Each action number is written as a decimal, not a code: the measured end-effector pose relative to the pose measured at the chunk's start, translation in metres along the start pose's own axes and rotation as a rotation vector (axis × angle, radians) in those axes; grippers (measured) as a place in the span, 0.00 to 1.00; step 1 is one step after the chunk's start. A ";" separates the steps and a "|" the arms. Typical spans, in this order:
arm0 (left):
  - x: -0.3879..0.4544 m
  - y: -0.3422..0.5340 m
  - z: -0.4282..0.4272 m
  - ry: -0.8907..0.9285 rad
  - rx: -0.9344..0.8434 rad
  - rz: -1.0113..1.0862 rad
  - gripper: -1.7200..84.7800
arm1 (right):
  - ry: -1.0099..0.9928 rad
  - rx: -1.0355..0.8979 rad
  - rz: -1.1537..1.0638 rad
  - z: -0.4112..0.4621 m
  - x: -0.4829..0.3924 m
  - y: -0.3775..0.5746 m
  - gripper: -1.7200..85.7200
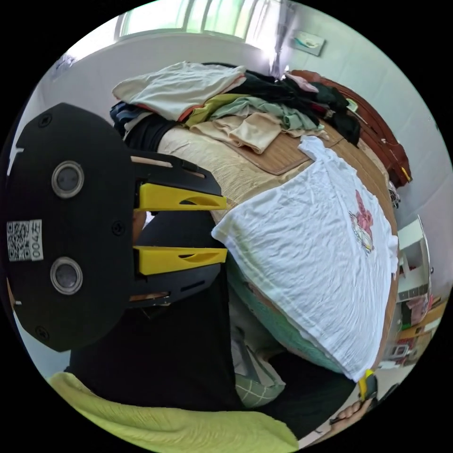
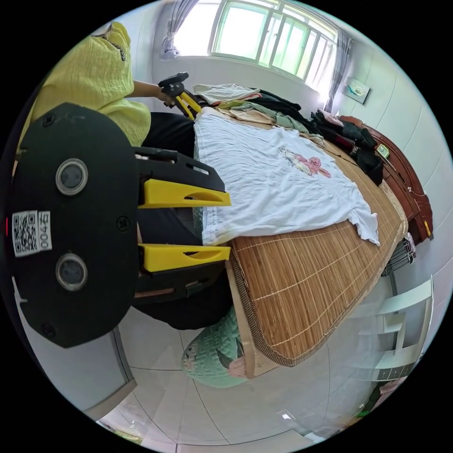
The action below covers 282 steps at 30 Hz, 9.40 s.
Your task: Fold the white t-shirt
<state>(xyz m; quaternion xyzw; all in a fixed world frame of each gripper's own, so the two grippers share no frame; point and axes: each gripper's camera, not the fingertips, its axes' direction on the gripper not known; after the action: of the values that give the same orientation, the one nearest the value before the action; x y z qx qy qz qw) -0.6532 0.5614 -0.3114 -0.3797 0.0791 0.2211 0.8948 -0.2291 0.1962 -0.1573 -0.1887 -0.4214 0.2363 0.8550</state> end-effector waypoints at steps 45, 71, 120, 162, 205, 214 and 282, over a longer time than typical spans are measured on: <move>0.061 -0.142 -0.045 -0.089 0.222 -0.003 0.03 | 0.419 0.060 -0.520 0.045 -0.210 0.021 0.02; 0.162 -0.179 -0.006 -0.156 0.172 0.089 0.03 | 0.491 -0.156 -0.703 0.041 -0.202 -0.008 0.02; 0.165 -0.335 0.089 0.011 0.308 0.241 0.11 | -0.107 0.103 -0.091 -0.012 0.009 -0.486 0.02; 0.189 -0.289 0.106 -0.130 0.343 0.277 0.10 | 0.448 0.065 -0.507 0.083 -0.259 -0.308 0.12; 0.056 -0.583 0.085 0.156 0.432 0.111 0.03 | -0.267 0.155 -0.136 0.045 0.022 -0.342 0.12; 0.082 -0.753 0.156 0.140 0.280 0.096 0.03 | -0.221 0.132 -0.179 0.046 0.040 -0.345 0.09; -0.087 -0.118 0.033 0.268 0.438 -0.748 0.03 | 0.249 -0.069 -0.498 0.130 -0.281 -0.031 0.06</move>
<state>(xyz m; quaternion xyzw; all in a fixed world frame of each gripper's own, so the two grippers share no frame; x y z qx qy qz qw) -0.6776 0.4830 -0.1854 -0.2091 0.0965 -0.1901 0.9544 -0.4765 0.0291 -0.2438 -0.1361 -0.3542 -0.0205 0.9250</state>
